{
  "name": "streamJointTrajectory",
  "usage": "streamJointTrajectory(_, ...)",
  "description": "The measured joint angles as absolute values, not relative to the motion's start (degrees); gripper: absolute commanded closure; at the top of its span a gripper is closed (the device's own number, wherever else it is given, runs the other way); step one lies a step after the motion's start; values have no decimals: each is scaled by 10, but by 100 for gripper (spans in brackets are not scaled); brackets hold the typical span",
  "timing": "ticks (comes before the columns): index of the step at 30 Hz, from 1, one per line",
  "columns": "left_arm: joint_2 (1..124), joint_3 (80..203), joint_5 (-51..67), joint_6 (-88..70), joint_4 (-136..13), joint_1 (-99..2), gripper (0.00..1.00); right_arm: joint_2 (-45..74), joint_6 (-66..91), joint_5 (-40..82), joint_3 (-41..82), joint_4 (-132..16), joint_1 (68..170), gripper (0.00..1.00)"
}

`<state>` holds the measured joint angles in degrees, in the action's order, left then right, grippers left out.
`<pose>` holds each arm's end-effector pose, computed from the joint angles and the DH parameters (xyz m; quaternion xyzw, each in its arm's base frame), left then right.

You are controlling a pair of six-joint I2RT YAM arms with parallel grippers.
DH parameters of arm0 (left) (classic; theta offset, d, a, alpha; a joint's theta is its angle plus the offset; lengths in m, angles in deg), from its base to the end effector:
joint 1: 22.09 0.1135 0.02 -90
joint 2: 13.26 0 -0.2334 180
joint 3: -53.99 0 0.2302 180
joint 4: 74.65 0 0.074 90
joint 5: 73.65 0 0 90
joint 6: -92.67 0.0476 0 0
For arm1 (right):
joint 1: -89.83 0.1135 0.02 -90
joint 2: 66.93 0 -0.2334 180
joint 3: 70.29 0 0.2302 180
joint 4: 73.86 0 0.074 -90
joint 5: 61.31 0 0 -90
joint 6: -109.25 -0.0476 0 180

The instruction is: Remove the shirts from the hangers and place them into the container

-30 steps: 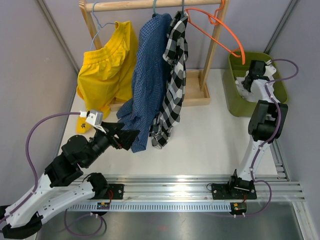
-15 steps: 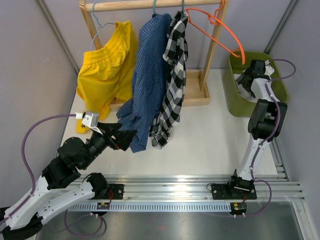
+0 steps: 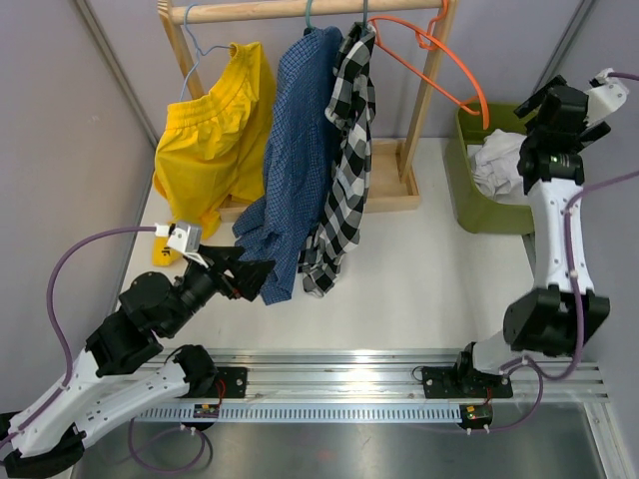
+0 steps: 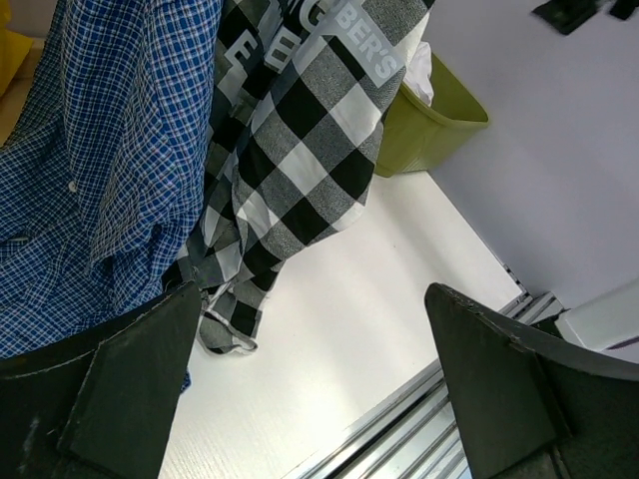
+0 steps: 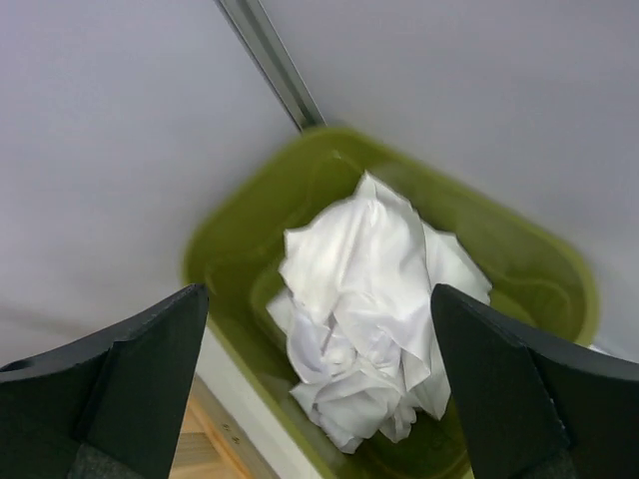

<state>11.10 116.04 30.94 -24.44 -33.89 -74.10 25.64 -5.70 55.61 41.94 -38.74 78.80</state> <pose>0.0768 -0.0789 0.3441 0.0699 0.7218 -0.3635 0.5848 0.3487 -0.0899 0.3931 0.3731 0.6926 -0.1125 0.6070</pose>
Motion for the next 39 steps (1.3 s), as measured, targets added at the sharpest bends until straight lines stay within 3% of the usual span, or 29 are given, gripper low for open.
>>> streamJointTrajectory(9,128,1163,308,-243,-340,-741,1,-51,-11,591,264,-469,915,2)
streamJointTrajectory(14,127,1163,305,-243,-343,-741,1,-111,2,461,259,-444,992,4)
streamJointTrajectory(20,127,1163,302,-242,-344,-741,1,-79,2,239,305,-417,1022,5)
streamJointTrajectory(26,126,1163,302,-243,-344,-741,1,8,2,113,366,-378,1062,6)
streamJointTrajectory(35,125,1163,300,-243,-344,-741,1,115,39,87,493,-310,1161,6)
streamJointTrajectory(39,121,1163,299,-243,-344,-741,1,159,73,181,578,-266,1228,5)
